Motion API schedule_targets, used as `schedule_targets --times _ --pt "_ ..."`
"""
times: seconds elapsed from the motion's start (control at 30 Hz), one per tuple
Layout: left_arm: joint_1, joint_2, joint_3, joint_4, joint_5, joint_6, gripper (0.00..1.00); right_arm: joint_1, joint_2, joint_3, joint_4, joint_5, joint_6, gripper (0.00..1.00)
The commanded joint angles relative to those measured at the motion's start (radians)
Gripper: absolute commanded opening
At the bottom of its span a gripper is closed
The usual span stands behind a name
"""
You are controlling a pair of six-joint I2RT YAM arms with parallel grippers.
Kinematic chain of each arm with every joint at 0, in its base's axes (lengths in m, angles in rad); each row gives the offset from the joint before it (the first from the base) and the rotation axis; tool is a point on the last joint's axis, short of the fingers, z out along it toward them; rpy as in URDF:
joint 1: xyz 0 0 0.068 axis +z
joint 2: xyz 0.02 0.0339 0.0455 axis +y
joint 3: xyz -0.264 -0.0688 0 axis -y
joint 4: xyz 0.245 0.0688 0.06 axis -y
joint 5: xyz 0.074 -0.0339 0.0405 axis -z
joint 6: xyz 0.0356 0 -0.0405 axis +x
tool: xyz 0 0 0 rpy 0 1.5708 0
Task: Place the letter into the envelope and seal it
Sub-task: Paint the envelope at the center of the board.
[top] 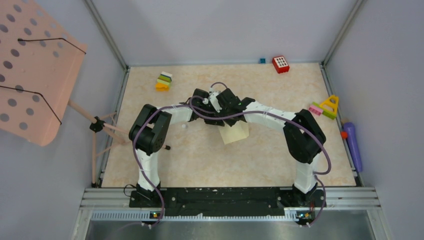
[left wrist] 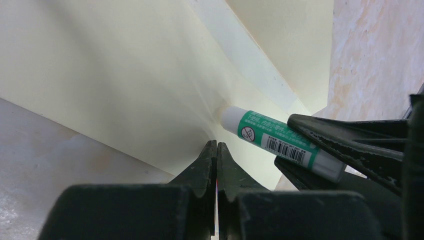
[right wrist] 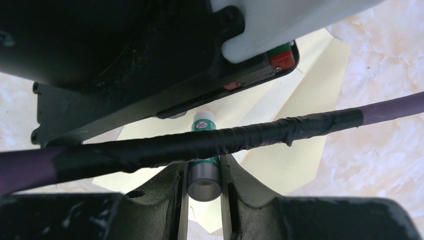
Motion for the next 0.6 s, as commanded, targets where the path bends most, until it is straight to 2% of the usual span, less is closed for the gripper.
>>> schedule_targets --times 0.0,0.57 --pt "-0.017 0.047 -0.019 -0.081 -0.100 0.036 0.00 0.012 0.028 0.015 0.069 0.034 0.023 0.00" --pt "-0.019 0.050 -0.017 -0.079 -0.097 0.037 0.00 -0.004 0.057 0.010 0.238 0.098 0.080 0.00"
